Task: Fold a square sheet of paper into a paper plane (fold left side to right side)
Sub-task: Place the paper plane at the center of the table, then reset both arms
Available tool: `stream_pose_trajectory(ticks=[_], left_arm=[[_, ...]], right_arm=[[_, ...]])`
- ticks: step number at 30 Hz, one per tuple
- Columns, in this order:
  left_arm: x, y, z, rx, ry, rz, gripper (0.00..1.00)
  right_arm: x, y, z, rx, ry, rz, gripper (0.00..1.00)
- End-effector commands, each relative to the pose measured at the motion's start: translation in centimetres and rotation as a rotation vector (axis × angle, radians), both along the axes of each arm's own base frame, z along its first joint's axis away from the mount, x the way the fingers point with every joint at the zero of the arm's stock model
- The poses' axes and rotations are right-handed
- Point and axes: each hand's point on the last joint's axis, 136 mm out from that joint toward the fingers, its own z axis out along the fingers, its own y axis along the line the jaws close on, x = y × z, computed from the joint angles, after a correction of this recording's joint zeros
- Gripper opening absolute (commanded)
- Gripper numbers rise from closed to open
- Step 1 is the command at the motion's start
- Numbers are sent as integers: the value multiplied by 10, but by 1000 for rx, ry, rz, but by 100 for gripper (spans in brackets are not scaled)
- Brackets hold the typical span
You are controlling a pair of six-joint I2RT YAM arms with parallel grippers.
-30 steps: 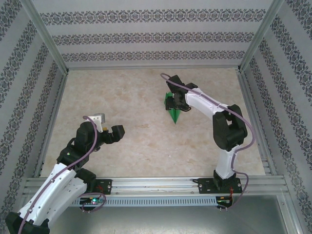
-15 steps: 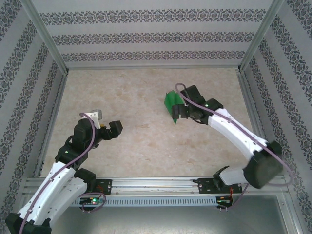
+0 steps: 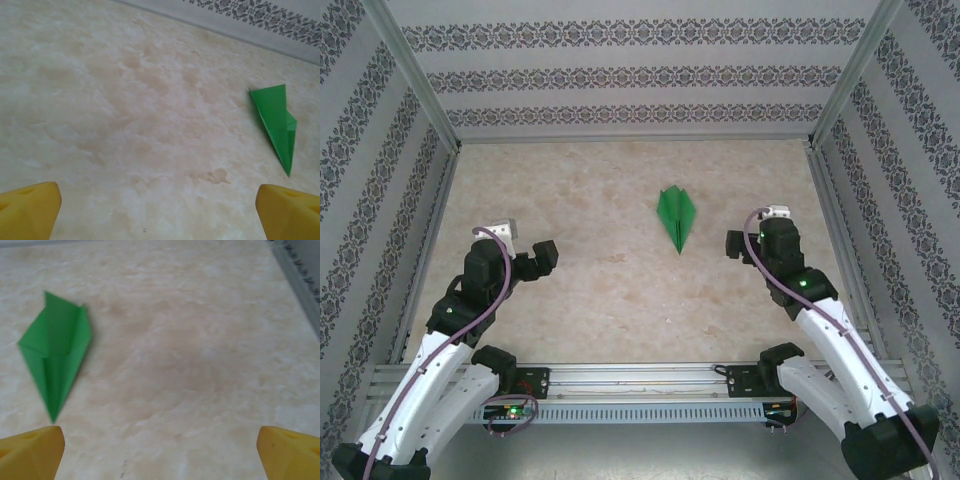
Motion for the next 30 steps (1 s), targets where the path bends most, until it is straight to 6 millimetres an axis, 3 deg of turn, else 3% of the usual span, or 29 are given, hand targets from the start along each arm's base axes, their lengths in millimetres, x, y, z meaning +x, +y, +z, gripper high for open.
stream_pose_trajectory(ticks=[1,7,9,12,23,26,30], left_arm=[[3,15,11,80,-22,38,100],[8,27,3,147,-5,82,100],[10,33,-2,178,11,97,100],[14,43,-12,222,39,120,99],[28,83,-50,272,48,246,100],[32,88,-61,298,39,269,100],[40,92,-74,320,16,280,100]], right_arm=[[11,-22,3,-23,-126,-77,98],[23,-49,-39,-26,-178,-149,98],[28,-51,-59,-9,-166,-145,98],[41,-46,-70,-5,-180,-103,98],[95,-27,-59,-33,-292,39,98],[102,-26,-52,-69,-341,60,98],[111,-27,-71,-60,-337,67,98]])
